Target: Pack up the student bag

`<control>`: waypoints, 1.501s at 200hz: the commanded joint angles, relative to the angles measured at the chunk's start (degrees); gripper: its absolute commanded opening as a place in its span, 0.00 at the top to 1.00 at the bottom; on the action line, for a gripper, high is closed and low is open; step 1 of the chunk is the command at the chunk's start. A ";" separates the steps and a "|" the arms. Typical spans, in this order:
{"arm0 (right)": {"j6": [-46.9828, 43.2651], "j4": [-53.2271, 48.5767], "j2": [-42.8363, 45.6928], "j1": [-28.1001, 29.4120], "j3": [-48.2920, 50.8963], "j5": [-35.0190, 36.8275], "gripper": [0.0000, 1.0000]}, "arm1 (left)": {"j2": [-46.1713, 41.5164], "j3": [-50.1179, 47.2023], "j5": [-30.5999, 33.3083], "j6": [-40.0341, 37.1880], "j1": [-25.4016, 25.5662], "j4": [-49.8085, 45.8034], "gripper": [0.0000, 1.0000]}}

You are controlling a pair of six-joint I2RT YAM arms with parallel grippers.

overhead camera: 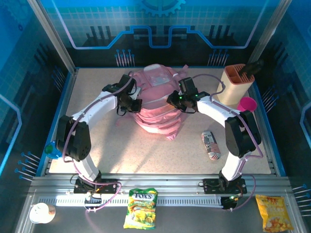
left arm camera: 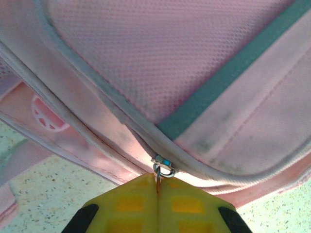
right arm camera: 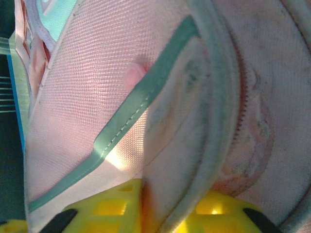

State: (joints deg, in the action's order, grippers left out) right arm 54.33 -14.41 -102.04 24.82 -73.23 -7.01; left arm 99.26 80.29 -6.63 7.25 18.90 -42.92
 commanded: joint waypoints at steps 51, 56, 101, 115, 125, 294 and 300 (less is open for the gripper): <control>-14.32 -16.61 16.39 0.05 4.90 16.62 0.30 | -2.93 3.30 8.69 0.69 -3.31 -1.36 0.43; -14.42 -18.60 17.46 0.04 5.66 18.84 0.28 | -4.01 2.41 8.82 0.83 -3.45 -0.74 0.41; -10.24 -32.59 23.30 -0.48 14.04 30.38 0.17 | -12.17 -4.94 9.86 1.05 -3.80 6.20 0.23; -8.09 -34.51 24.80 -0.61 17.21 30.97 0.15 | -13.87 -6.34 9.96 0.59 -3.82 7.97 0.18; -6.73 -35.20 25.55 -0.68 19.40 31.13 0.12 | -14.67 -6.99 9.90 0.36 -3.81 8.85 0.15; -9.85 -32.51 19.66 -5.60 28.85 15.01 0.01 | -17.58 -9.16 3.83 -0.59 -3.78 11.52 0.01; -9.61 -32.70 19.97 -5.43 28.89 15.21 0.02 | -17.55 -9.19 3.21 -0.73 -3.78 11.44 0.01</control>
State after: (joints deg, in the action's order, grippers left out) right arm 46.02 -46.96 -81.73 18.35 -43.33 12.51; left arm 83.48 71.77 -0.56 7.46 15.42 -32.16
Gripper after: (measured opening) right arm 0.996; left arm 0.992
